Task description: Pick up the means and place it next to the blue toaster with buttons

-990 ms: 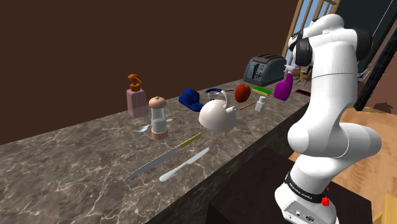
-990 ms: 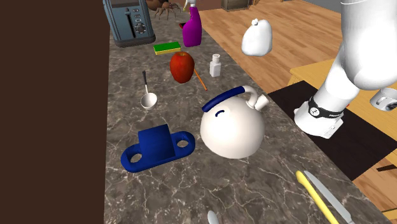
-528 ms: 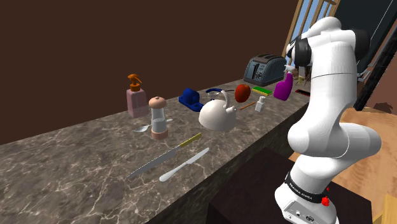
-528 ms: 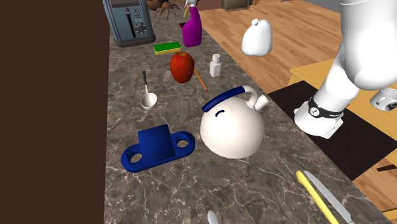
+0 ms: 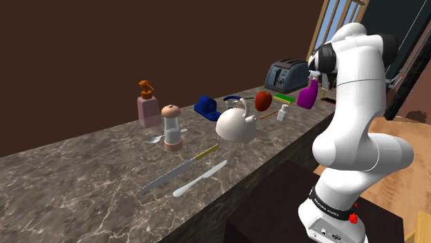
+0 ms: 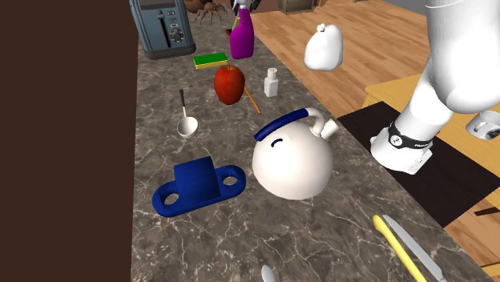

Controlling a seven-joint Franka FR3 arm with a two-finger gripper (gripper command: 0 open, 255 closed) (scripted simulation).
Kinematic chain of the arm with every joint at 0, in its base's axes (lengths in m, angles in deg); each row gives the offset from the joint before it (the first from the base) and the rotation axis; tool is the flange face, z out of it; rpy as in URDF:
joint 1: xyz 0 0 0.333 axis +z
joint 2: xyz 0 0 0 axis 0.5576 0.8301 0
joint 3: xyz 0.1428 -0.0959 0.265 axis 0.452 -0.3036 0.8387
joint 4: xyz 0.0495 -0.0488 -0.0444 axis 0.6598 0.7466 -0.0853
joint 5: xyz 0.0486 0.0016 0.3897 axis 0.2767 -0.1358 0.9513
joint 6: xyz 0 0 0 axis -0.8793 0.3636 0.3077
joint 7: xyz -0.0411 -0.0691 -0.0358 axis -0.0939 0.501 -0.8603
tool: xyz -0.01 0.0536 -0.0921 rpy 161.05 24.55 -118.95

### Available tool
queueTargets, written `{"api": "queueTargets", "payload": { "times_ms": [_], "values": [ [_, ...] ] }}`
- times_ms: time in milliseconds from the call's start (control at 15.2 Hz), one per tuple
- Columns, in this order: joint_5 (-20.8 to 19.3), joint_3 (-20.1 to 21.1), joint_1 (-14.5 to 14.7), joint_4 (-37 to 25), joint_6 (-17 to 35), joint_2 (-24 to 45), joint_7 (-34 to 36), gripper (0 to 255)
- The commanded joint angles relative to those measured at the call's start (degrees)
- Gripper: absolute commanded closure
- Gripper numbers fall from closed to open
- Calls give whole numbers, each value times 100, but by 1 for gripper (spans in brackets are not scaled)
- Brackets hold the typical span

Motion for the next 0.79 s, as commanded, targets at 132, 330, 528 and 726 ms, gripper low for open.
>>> {"api": "queueTargets", "payload": {
  "times_ms": [132, 330, 528, 726],
  "values": [
    [53, 46, -13, 160, 262, 107, -10, 255],
    [97, 80, -26, 264, 445, 192, -22, 255],
    [143, 121, -45, 354, 624, 285, -34, 255],
    [182, 173, -75, 431, 798, 384, -42, 255]
  ]
}}
